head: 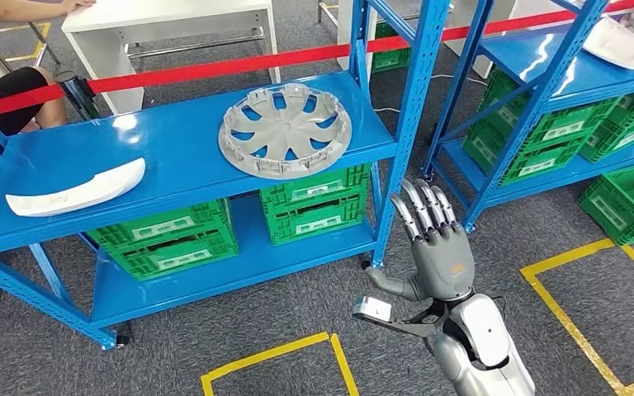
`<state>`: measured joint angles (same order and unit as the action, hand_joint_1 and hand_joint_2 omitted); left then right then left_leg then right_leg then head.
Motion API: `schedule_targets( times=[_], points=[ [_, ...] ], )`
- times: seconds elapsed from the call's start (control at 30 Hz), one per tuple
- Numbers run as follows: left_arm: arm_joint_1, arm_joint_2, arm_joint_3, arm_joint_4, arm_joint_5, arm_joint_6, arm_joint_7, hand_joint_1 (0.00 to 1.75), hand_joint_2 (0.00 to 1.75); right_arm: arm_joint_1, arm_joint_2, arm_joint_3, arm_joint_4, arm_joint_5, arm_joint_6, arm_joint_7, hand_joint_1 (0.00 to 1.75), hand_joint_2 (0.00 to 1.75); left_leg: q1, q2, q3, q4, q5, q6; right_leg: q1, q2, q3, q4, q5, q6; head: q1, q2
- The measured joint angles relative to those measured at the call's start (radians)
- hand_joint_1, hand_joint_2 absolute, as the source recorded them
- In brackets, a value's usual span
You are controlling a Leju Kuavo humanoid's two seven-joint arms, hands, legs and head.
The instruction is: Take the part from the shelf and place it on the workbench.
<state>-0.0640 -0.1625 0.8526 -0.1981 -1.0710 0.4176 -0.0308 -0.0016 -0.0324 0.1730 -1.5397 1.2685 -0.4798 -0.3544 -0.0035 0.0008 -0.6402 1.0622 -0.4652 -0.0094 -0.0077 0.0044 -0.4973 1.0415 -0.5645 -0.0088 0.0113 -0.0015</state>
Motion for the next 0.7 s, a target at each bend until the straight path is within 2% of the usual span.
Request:
schedule_targets(
  times=[0.03,0.1,0.13,0.17,0.23,0.27,0.3,0.33,0.37,0.4,0.43,0.47,0.5,0.57,0.63,0.67,0.7],
  points=[
    [0.000,0.000,0.001,0.000,0.001,-0.001,0.000,0.00,0.00,0.000,0.000,0.000,0.000,0.000,0.001,0.000,0.00,0.00,-0.001,0.000,0.005,-0.003,-0.010,0.006,0.002,0.001,0.008,0.004,-0.002,0.007,0.000,0.000],
    [-0.001,-0.003,0.002,0.000,0.002,-0.001,-0.003,0.00,0.00,-0.001,0.000,-0.001,-0.002,-0.001,0.001,0.000,0.00,0.00,0.002,-0.005,0.031,-0.012,-0.009,0.022,0.001,0.000,0.013,0.028,-0.001,0.017,0.001,0.000],
    [-0.003,-0.003,0.002,0.000,0.003,-0.001,-0.005,0.00,0.00,-0.003,0.000,-0.002,-0.003,-0.001,0.001,0.000,0.00,0.00,0.003,-0.006,0.044,-0.014,-0.014,0.028,0.001,0.000,0.000,0.056,-0.004,0.021,0.002,0.000],
    [-0.005,-0.004,0.002,-0.001,0.003,-0.001,-0.007,0.00,0.00,-0.004,0.000,-0.002,-0.003,-0.002,0.002,0.000,0.00,0.00,0.004,-0.007,0.056,-0.017,-0.018,0.033,0.000,0.000,-0.025,0.098,-0.015,0.024,0.003,0.000],
    [-0.008,-0.004,0.003,-0.001,0.003,-0.001,-0.010,0.00,0.00,-0.003,-0.002,-0.004,-0.003,-0.003,0.004,0.000,0.00,0.00,0.003,-0.010,0.069,-0.017,-0.033,0.038,-0.002,0.000,-0.106,0.205,-0.057,0.032,0.004,0.000],
    [-0.008,-0.004,0.003,-0.002,0.003,-0.001,-0.011,0.00,0.00,-0.002,-0.002,-0.004,-0.003,-0.004,0.006,0.000,0.00,0.00,0.003,-0.011,0.077,-0.017,-0.042,0.038,-0.002,0.000,-0.147,0.247,-0.075,0.035,0.004,0.000],
    [-0.007,-0.004,0.003,-0.002,0.004,-0.001,-0.011,0.00,0.00,-0.002,-0.003,-0.004,-0.003,-0.005,0.007,-0.001,0.00,0.00,0.002,-0.013,0.087,-0.017,-0.052,0.038,-0.002,-0.001,-0.178,0.264,-0.080,0.037,0.004,0.000],
    [-0.006,-0.004,0.004,-0.002,0.005,-0.001,-0.011,0.00,0.00,-0.001,-0.003,-0.004,-0.003,-0.006,0.009,-0.002,0.00,0.00,0.001,-0.015,0.099,-0.017,-0.062,0.037,-0.002,-0.001,-0.194,0.252,-0.066,0.036,0.004,0.000],
    [-0.005,-0.005,0.004,-0.002,0.006,-0.002,-0.011,0.00,0.00,-0.001,-0.003,-0.004,-0.003,-0.008,0.012,-0.002,0.00,0.00,0.001,-0.016,0.113,-0.017,-0.073,0.036,-0.001,-0.001,-0.195,0.210,-0.030,0.033,0.005,0.000],
    [-0.005,-0.006,0.004,-0.001,0.006,-0.002,-0.011,0.00,0.00,-0.001,-0.003,-0.004,-0.003,-0.008,0.017,-0.002,0.00,0.00,0.001,-0.016,0.124,-0.017,-0.084,0.035,0.000,-0.001,-0.187,0.148,0.025,0.028,0.005,0.000],
    [-0.005,-0.008,0.004,-0.001,0.006,-0.004,-0.011,0.00,0.00,-0.001,-0.004,-0.004,-0.003,-0.005,0.022,-0.001,0.00,0.00,0.001,-0.018,0.136,-0.017,-0.095,0.031,0.003,-0.001,-0.180,0.096,0.068,0.021,0.003,0.000],
    [-0.006,-0.009,0.005,0.000,0.006,-0.005,-0.011,0.00,0.00,-0.001,-0.005,-0.004,-0.003,0.001,0.028,0.000,0.00,0.00,0.000,-0.019,0.144,-0.019,-0.105,0.026,0.007,0.000,-0.173,0.055,0.098,0.015,0.002,0.000],
    [-0.007,-0.009,0.005,0.000,0.006,-0.006,-0.011,0.00,0.00,0.000,-0.006,-0.004,-0.003,0.008,0.032,0.001,0.00,0.00,0.000,-0.020,0.149,-0.022,-0.112,0.020,0.010,0.000,-0.168,0.032,0.114,0.008,0.001,0.000],
    [-0.008,-0.009,0.006,0.000,0.006,-0.008,-0.011,0.00,0.00,-0.001,-0.007,-0.004,-0.003,0.020,0.036,0.003,0.00,0.00,-0.002,-0.021,0.163,-0.023,-0.114,0.007,0.010,0.001,-0.154,0.019,0.107,-0.004,0.001,0.000],
    [-0.009,-0.009,0.008,-0.001,0.006,-0.009,-0.010,0.00,0.00,-0.001,-0.007,-0.004,-0.006,0.025,0.037,0.004,0.00,0.00,-0.002,-0.018,0.156,0.011,-0.105,-0.004,0.004,0.002,-0.128,0.004,0.101,-0.016,0.000,0.000],
    [-0.011,-0.009,0.009,-0.001,0.006,-0.010,-0.010,0.00,0.00,-0.002,-0.007,-0.004,-0.007,0.026,0.037,0.004,0.00,0.00,-0.001,-0.015,0.132,0.052,-0.105,-0.009,0.002,0.001,-0.113,-0.002,0.095,-0.021,-0.001,0.000],
    [-0.012,-0.010,0.011,-0.001,0.006,-0.010,-0.010,0.00,0.00,-0.002,-0.007,-0.004,-0.008,0.027,0.039,0.004,0.00,0.00,0.002,-0.013,0.095,0.107,-0.114,-0.015,0.000,-0.001,-0.100,-0.008,0.088,-0.025,-0.003,0.000]
  ],
)
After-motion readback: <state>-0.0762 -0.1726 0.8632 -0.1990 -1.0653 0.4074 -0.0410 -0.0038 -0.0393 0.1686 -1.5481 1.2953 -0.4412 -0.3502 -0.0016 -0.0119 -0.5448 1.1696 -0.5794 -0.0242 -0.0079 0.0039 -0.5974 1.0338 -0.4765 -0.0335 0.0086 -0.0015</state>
